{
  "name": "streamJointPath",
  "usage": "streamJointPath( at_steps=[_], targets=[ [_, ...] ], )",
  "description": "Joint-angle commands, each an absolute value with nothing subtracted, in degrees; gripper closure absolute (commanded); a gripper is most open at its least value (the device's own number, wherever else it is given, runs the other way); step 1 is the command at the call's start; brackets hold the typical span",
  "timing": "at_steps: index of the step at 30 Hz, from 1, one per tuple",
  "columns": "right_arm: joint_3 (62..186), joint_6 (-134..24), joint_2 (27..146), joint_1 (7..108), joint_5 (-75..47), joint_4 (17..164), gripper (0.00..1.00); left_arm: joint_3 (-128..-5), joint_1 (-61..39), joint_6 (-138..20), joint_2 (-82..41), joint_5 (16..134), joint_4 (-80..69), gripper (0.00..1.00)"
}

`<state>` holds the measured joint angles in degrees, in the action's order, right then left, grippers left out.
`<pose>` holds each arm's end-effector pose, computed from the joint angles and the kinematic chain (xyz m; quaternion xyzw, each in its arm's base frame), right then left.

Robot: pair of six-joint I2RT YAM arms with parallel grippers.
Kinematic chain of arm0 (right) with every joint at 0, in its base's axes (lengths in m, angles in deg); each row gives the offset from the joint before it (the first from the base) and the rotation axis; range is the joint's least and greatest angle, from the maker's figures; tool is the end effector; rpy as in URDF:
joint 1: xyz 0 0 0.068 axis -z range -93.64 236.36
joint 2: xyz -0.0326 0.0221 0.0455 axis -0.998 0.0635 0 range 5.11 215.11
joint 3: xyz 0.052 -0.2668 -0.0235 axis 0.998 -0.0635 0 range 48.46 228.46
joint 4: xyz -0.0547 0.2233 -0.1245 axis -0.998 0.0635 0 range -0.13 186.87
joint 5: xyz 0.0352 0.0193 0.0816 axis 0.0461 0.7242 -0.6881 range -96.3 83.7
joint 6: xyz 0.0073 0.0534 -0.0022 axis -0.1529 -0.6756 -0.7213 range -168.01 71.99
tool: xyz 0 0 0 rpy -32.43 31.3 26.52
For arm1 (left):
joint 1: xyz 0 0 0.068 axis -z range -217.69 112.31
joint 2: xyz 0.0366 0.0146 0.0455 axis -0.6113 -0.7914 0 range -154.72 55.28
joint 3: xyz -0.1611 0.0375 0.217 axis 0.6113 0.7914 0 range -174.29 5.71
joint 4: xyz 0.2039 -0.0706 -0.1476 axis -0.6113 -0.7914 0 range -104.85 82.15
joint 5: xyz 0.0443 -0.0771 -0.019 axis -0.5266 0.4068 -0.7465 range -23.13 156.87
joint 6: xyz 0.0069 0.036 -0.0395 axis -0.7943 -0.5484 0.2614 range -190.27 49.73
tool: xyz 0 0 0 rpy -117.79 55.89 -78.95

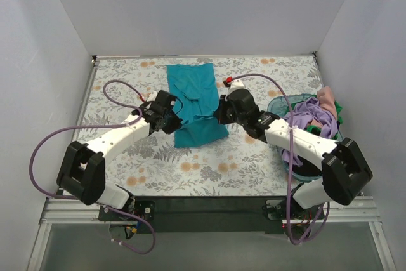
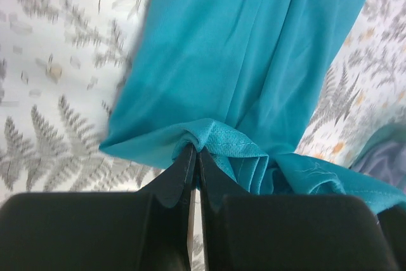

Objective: Fold and stack the t-shirts
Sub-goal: Fold the tshirt

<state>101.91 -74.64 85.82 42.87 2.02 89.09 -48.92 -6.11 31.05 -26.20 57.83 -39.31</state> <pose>0.2361 0.2168 0.2665 -0.0866 0.8445 0.2511 0.4651 0.2448 -0.1439 0.2246 -0.5660 0.7745 -0.2193 0.1782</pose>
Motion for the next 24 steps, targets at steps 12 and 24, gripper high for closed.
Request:
streamJointPath(
  at_steps=[12,24],
  targets=[
    [118.6,-68.8,102.8,51.4,-7.9,85.8,0.99,-63.1,-13.5,25.0,-41.4,56.1,-36.8,1.00],
    [125.1,-67.9,112.3,54.5,-10.4,85.9,0.99,-69.3,-17.5,23.7,-50.1,58.8,-36.2,0.91]
  ],
)
